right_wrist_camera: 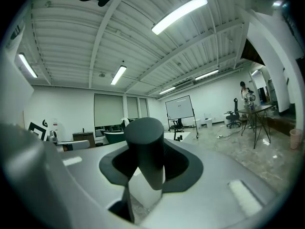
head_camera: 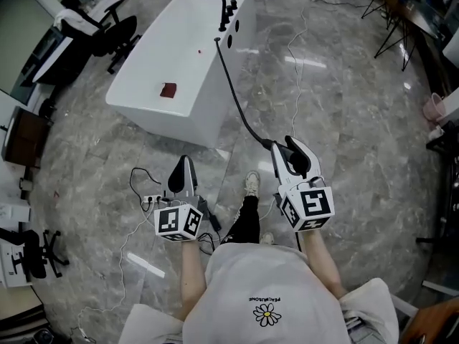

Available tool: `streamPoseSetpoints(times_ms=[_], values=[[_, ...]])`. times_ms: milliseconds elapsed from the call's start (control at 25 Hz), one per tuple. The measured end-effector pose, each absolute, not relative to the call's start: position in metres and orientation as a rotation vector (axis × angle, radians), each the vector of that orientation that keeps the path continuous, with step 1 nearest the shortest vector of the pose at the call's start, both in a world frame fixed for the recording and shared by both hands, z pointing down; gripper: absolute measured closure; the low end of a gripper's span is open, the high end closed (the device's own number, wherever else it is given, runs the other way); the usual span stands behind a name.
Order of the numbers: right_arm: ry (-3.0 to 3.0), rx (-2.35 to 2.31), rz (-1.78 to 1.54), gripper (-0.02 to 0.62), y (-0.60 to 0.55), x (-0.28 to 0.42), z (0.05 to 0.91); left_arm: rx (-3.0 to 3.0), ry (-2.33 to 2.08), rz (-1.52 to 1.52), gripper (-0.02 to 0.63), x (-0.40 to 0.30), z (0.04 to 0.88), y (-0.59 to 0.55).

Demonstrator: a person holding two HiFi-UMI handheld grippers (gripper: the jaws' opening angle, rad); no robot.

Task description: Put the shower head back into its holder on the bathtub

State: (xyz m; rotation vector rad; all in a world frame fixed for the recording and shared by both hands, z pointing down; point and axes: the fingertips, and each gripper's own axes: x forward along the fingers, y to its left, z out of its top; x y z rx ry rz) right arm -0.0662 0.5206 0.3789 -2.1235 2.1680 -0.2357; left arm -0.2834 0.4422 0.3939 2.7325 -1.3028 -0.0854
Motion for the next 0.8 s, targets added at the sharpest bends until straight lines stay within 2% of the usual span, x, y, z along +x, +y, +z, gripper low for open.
streamPoseSetpoints(times_ms=[520, 800], values=[[2.349, -2.033, -0.114, 0.474, 0.254, -0.022, 0.326, 2.709, -1.247, 0.026, 0.606, -0.194, 0.425, 0.211], [2.407, -1.994, -0.198, 0.477, 0.148, 0.006, 0.355, 2.669, -1.233, 0.07, 0.606, -0.146, 0.443, 0.127]])
